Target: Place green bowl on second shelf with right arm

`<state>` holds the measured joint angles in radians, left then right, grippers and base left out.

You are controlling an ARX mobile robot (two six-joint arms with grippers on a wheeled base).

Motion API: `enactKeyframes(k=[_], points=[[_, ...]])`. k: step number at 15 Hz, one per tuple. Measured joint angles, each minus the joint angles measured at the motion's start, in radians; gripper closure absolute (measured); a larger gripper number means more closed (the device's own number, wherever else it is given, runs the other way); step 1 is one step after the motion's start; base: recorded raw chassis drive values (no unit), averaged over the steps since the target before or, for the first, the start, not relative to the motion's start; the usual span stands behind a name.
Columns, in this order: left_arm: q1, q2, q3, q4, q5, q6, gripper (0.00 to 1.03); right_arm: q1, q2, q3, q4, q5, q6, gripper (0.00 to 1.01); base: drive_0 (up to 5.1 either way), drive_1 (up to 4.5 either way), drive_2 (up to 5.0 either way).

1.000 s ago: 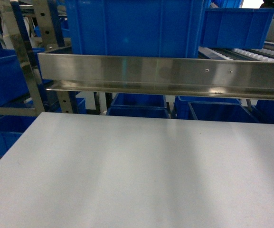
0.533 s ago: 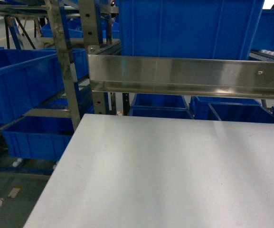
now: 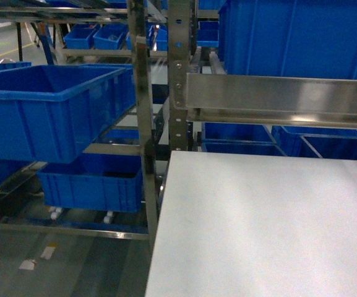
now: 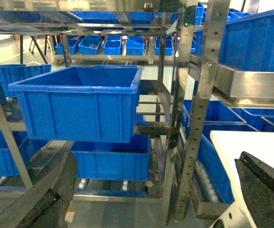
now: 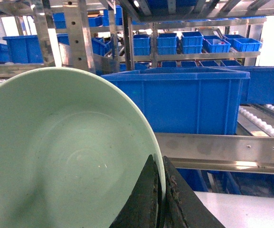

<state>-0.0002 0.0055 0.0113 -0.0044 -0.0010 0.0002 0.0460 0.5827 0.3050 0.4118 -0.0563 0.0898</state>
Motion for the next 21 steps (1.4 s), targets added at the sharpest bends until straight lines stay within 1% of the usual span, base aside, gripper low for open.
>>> enactKeyframes(k=[21], points=[[0.0, 0.0, 0.0, 0.0, 0.0, 0.0, 0.05, 0.0, -0.001, 0.0, 0.0, 0.0, 0.0, 0.99, -5.0, 2.47, 2.5]])
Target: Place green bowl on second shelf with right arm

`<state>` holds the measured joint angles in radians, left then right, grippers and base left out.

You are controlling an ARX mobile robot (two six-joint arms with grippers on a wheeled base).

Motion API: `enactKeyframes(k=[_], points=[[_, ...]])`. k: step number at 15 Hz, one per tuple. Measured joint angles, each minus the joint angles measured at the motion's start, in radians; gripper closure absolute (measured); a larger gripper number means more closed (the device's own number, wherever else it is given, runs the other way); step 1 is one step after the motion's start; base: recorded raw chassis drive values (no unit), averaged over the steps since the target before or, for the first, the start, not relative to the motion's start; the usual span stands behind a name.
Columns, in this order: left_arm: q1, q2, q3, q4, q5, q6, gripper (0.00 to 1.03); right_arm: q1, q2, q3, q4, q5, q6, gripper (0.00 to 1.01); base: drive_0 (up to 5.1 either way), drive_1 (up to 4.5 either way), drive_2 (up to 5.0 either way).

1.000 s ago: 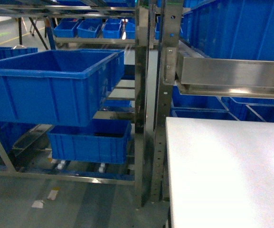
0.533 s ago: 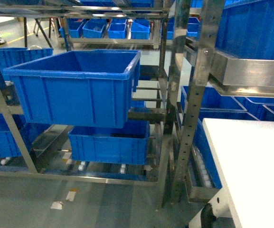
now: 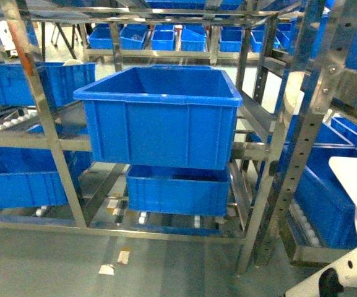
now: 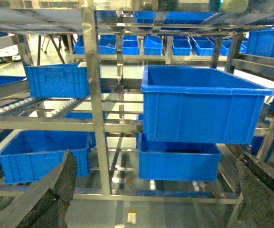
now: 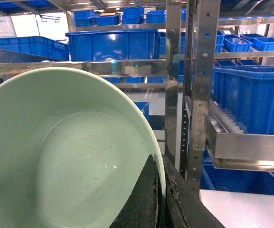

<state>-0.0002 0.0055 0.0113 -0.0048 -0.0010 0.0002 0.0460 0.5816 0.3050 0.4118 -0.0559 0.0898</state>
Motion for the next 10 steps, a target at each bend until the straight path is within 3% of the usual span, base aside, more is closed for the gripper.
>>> enactKeyframes(k=[10], points=[[0.0, 0.0, 0.0, 0.002, 0.0, 0.0, 0.05, 0.0, -0.001, 0.0, 0.001, 0.0, 0.0, 0.99, -5.0, 2.45, 2.4]])
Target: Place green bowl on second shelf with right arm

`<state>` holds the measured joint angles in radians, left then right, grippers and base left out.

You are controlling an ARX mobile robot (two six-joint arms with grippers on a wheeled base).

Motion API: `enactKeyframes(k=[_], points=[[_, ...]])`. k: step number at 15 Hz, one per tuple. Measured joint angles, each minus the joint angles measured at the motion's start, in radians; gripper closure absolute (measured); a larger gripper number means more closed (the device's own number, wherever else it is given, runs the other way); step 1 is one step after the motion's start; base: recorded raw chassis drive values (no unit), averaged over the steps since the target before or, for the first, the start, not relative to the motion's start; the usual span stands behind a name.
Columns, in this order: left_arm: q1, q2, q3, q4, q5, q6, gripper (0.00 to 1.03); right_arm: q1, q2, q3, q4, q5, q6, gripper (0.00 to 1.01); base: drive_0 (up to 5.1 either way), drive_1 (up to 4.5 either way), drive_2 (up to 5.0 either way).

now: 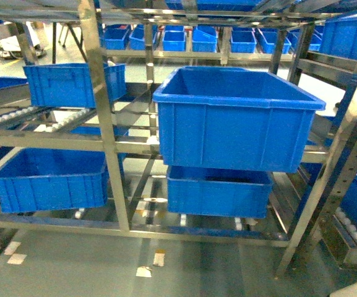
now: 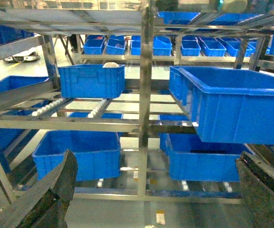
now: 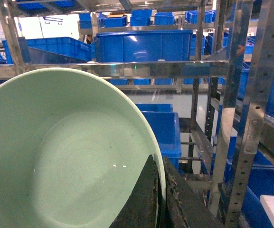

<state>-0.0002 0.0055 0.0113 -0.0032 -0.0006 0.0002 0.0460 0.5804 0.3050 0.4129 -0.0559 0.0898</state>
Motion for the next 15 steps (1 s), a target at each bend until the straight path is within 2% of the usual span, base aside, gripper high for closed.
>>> enactKeyframes(k=[4, 8, 15], points=[[0.0, 0.0, 0.0, 0.0, 0.0, 0.0, 0.05, 0.0, 0.0, 0.0, 0.0, 0.0, 0.0, 0.99, -5.0, 2.49, 2.5], [0.0, 0.0, 0.0, 0.0, -0.002, 0.0, 0.05, 0.0, 0.0, 0.0, -0.002, 0.0, 0.0, 0.99, 0.0, 0.0, 0.0], [0.0, 0.0, 0.0, 0.0, -0.001, 0.0, 0.05, 0.0, 0.001, 0.0, 0.002, 0.0, 0.0, 0.99, 0.0, 4.16, -4.1]])
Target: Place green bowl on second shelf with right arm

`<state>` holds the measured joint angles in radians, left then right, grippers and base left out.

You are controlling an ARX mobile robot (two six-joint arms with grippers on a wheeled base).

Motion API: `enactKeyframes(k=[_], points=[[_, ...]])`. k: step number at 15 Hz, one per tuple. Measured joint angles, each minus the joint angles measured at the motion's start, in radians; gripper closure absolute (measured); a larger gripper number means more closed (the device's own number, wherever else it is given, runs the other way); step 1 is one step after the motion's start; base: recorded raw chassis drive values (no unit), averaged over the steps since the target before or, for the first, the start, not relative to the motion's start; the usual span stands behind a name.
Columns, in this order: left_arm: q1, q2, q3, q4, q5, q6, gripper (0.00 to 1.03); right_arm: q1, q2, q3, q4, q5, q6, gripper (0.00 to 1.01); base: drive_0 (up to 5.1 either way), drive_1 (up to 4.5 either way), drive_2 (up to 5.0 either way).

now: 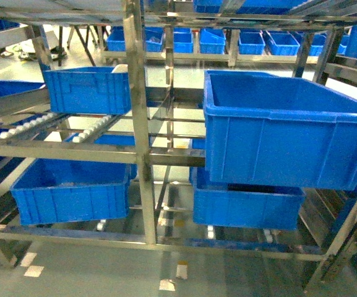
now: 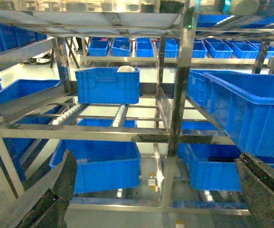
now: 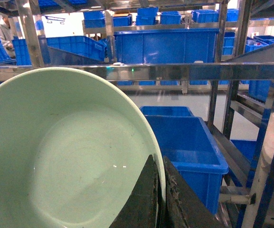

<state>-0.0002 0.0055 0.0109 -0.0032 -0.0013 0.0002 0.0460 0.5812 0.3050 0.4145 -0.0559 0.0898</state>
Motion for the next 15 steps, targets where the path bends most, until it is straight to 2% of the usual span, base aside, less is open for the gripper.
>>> enactKeyframes(k=[15], points=[[0.0, 0.0, 0.0, -0.001, 0.0, 0.0, 0.05, 0.0, -0.001, 0.0, 0.0, 0.0, 0.0, 0.99, 0.0, 4.13, -4.2]])
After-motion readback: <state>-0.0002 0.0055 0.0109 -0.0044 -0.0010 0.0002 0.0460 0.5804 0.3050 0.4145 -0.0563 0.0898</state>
